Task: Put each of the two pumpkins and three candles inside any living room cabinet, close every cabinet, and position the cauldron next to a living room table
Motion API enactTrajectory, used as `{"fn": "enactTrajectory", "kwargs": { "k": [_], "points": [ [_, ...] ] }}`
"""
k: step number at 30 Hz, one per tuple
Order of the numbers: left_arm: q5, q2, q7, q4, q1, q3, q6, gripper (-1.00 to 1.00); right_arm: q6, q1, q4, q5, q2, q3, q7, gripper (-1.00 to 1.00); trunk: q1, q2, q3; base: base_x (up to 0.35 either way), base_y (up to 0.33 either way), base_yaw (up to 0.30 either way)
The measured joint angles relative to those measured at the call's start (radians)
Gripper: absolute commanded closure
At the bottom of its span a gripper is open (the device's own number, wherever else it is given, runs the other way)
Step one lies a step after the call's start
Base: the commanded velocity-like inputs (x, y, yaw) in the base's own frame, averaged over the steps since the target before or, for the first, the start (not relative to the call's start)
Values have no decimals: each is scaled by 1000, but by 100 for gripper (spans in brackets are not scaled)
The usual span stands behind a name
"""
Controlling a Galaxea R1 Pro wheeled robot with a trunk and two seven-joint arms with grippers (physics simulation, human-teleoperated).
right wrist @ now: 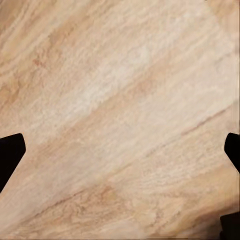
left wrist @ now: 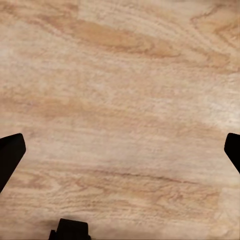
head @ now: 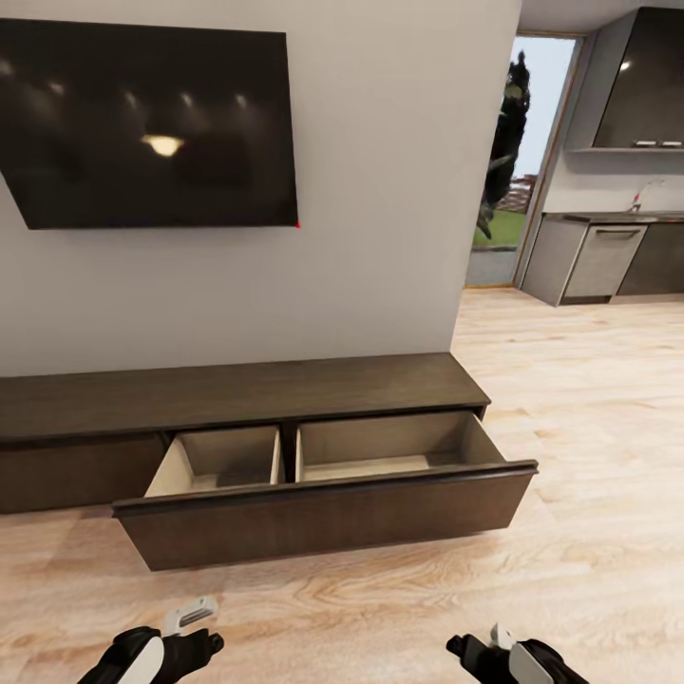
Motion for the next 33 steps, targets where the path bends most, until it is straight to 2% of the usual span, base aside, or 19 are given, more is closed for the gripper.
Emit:
{"fn": "enactTrajectory", "kwargs": {
  "k": [4,6,10,18,22,28,33],
  "points": [
    [-8,-9,1,10,-1,-1,-11,-100,-2,0,-4,0,1,23,-34,-100,-15,28,13,0,0,0],
    [-26,-21,1,46,-5,-1,-36,-100,-4,0,-6,0,1,51,-42,-100,-23,42,19,0,0,0],
    [-46,-34,1,69,-9,0,-51,-100,-4,0,-7,1,3,70,-50,-100,-38,70,31,0,0,0],
    [-49,-39,1,85,-11,0,-54,-100,-10,1,-7,2,5,79,-54,-100,-69,126,56,0,0,0],
    [-51,-40,1,105,-11,1,-54,-100,-38,1,-6,10,7,83,-62,-100,-84,154,69,0,0,0],
    [-52,-40,1,114,-11,2,-63,-100,-60,1,-4,50,31,105,-112,-100,-107,196,88,-31,0,0],
    [-52,-39,2,117,-11,2,-67,-100,-63,1,-3,59,44,108,-137,-100,-126,231,103,-108,0,0]
  ]
}}
